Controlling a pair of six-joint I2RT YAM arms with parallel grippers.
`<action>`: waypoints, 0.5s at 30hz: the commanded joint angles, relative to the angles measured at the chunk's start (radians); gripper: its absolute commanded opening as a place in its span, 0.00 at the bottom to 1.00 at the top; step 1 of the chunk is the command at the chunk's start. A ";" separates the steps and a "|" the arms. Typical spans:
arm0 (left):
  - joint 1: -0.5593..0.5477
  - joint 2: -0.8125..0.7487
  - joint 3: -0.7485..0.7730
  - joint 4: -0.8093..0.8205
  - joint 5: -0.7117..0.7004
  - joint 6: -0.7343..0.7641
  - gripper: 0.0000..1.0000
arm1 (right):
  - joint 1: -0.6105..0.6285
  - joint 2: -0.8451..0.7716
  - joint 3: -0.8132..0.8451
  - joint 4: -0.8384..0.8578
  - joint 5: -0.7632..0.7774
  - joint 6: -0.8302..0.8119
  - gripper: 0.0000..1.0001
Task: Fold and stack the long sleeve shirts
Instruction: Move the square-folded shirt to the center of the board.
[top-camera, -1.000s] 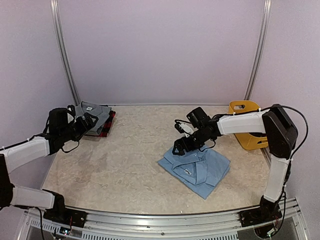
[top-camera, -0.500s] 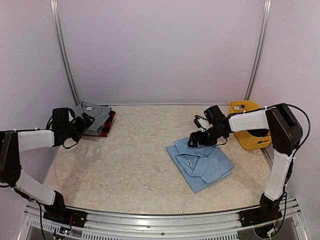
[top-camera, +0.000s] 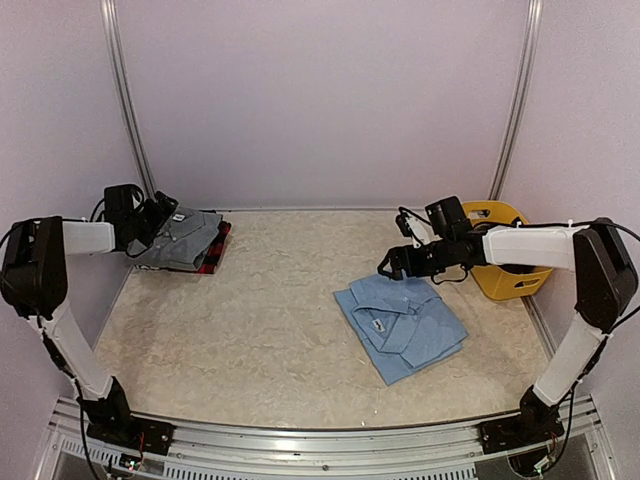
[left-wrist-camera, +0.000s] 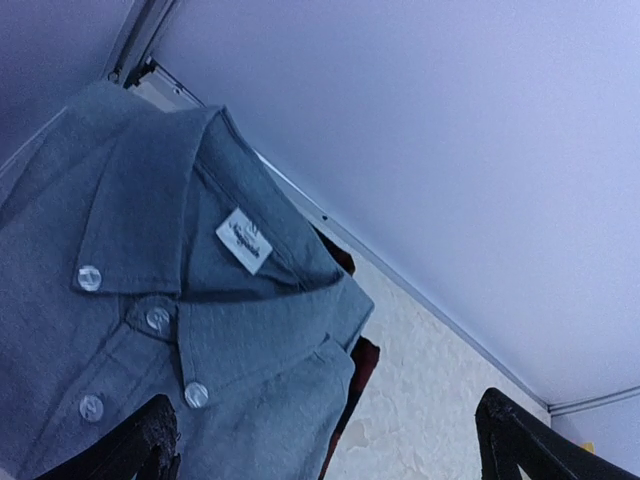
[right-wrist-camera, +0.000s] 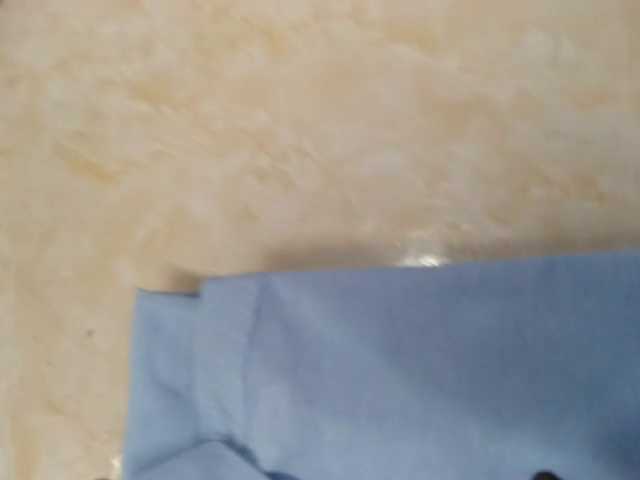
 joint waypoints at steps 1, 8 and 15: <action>0.076 0.129 0.160 -0.019 -0.012 0.088 0.99 | 0.015 -0.033 -0.035 0.035 -0.036 -0.006 0.87; 0.111 0.344 0.480 -0.175 -0.143 0.256 0.99 | 0.024 -0.025 -0.075 0.078 -0.077 0.013 0.87; 0.135 0.577 0.759 -0.352 -0.193 0.362 0.99 | 0.045 -0.028 -0.106 0.086 -0.082 0.034 0.87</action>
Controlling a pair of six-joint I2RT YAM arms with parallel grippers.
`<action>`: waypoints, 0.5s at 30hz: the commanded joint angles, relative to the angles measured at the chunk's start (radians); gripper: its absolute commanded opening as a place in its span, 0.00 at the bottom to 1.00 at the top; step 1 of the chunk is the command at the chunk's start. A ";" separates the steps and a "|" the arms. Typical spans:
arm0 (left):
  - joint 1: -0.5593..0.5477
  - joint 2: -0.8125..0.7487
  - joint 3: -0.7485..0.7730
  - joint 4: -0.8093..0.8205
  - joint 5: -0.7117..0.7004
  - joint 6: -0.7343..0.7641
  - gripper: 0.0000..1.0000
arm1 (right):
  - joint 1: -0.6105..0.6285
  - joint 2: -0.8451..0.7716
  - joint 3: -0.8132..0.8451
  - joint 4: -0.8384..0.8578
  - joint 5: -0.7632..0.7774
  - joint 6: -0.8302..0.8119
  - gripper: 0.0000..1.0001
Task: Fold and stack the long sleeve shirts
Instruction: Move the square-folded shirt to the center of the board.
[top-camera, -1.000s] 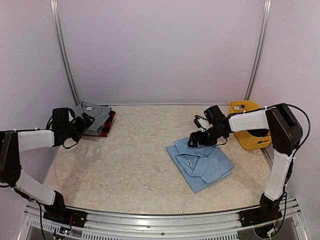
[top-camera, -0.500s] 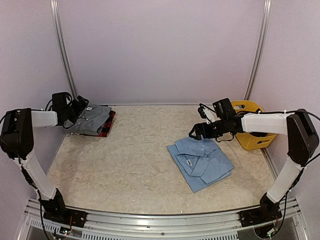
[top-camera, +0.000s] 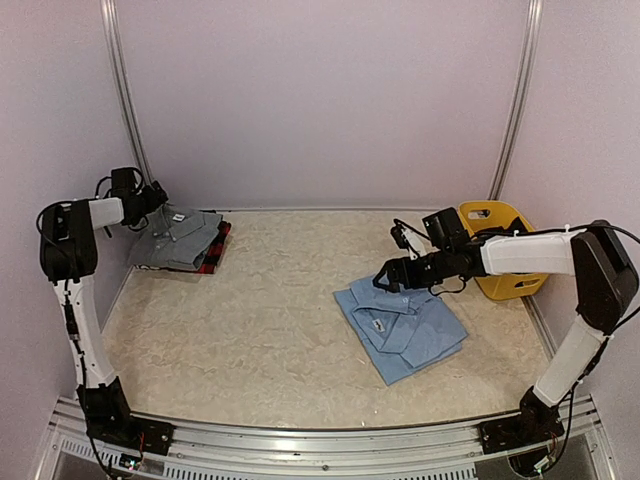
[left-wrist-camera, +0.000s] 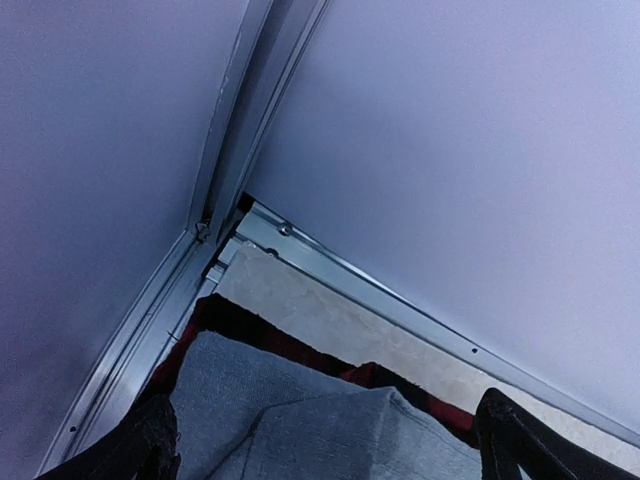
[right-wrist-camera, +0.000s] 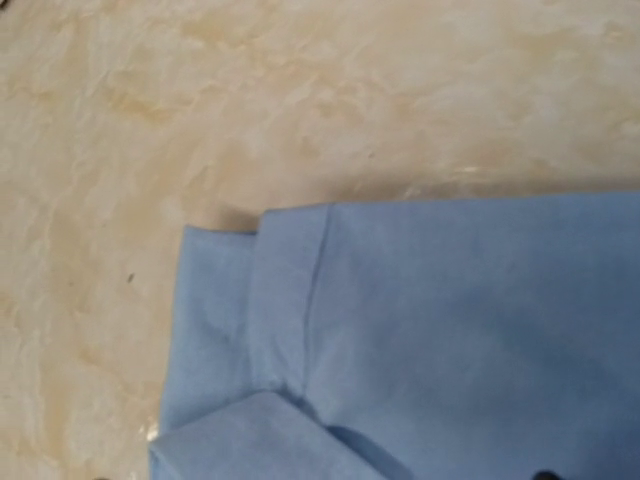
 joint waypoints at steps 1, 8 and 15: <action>0.038 0.139 0.152 -0.187 -0.005 0.091 0.99 | 0.016 -0.013 -0.035 0.030 -0.015 0.020 0.87; 0.056 0.213 0.168 -0.188 0.168 0.088 0.99 | 0.030 -0.012 -0.069 0.050 -0.029 0.041 0.87; -0.008 0.159 0.069 -0.199 0.180 0.088 0.98 | 0.046 -0.012 -0.096 0.073 -0.039 0.049 0.87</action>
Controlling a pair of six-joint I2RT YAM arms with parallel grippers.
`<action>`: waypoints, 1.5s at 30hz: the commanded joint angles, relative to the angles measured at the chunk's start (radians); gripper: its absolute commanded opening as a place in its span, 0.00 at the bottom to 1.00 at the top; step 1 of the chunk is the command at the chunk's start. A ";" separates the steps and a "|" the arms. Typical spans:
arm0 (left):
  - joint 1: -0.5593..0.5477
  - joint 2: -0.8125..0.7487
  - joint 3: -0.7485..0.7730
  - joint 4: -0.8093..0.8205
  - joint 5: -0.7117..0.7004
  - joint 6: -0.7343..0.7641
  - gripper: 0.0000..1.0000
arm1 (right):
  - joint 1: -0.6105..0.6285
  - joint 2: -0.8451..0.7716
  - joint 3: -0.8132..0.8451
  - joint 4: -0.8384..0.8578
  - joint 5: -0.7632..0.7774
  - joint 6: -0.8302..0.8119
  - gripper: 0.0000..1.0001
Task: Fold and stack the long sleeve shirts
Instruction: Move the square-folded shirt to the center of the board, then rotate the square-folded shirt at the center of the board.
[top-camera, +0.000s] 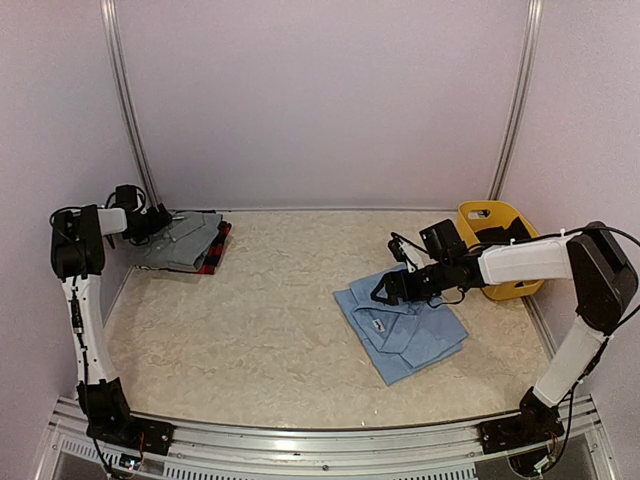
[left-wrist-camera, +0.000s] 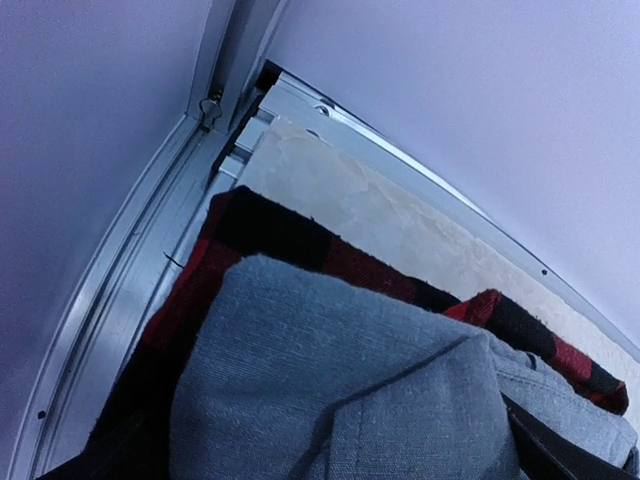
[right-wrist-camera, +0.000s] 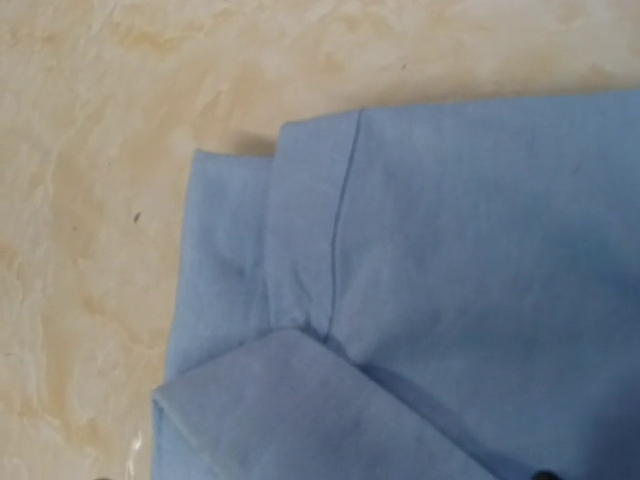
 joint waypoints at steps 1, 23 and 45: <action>-0.057 -0.060 -0.112 -0.031 0.040 0.002 0.97 | 0.016 -0.013 -0.025 0.033 -0.019 0.015 0.86; -0.459 -0.572 -0.835 0.264 -0.108 -0.298 0.92 | 0.021 -0.079 0.069 -0.197 0.159 -0.077 0.88; -0.505 -0.974 -0.846 0.055 -0.301 -0.138 0.99 | -0.070 0.441 0.536 -0.391 -0.080 -0.249 0.85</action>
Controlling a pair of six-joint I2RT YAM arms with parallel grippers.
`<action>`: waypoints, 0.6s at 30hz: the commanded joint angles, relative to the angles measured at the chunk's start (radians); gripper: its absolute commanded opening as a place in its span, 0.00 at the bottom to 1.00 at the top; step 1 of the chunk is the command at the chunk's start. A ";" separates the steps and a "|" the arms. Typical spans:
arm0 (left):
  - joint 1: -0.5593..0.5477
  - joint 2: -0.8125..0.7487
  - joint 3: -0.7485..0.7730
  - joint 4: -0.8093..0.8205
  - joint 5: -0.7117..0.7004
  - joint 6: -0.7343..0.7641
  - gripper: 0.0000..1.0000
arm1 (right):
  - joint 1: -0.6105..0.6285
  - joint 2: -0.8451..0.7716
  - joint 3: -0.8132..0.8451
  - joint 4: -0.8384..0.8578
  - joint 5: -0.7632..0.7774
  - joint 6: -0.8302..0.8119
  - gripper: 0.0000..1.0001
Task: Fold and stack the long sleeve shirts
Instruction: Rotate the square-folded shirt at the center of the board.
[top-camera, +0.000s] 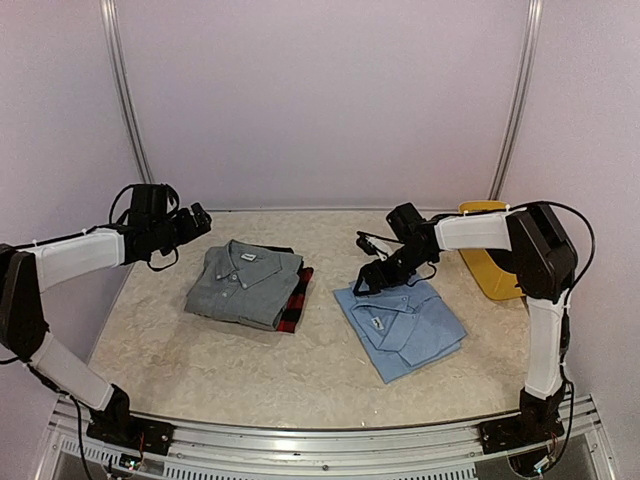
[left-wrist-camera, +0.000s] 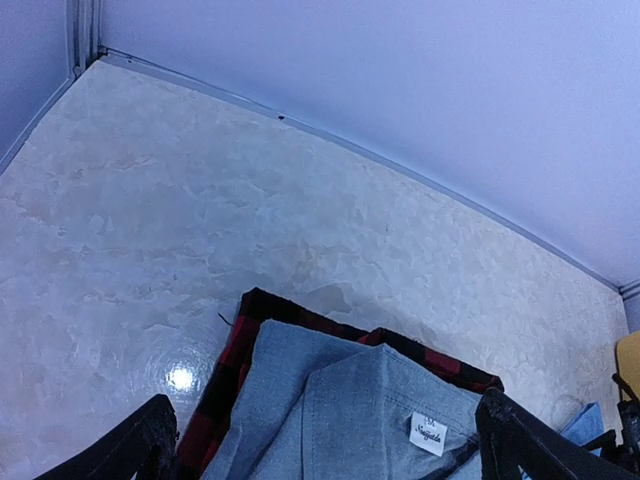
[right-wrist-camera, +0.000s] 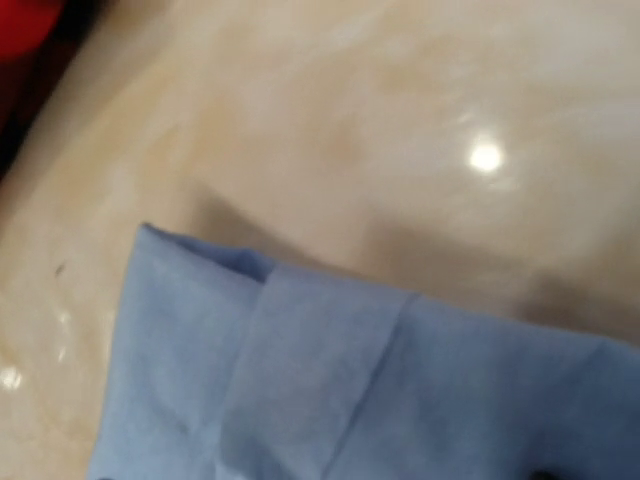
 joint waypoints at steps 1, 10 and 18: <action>-0.036 -0.068 -0.006 -0.021 0.026 0.031 0.99 | -0.062 0.034 0.020 -0.015 0.025 0.038 0.85; -0.158 -0.190 -0.103 -0.020 0.062 0.008 0.99 | -0.253 -0.067 -0.187 0.135 0.109 0.214 0.85; -0.346 -0.200 -0.129 -0.051 0.027 -0.008 0.99 | -0.302 -0.344 -0.546 0.276 0.152 0.366 0.87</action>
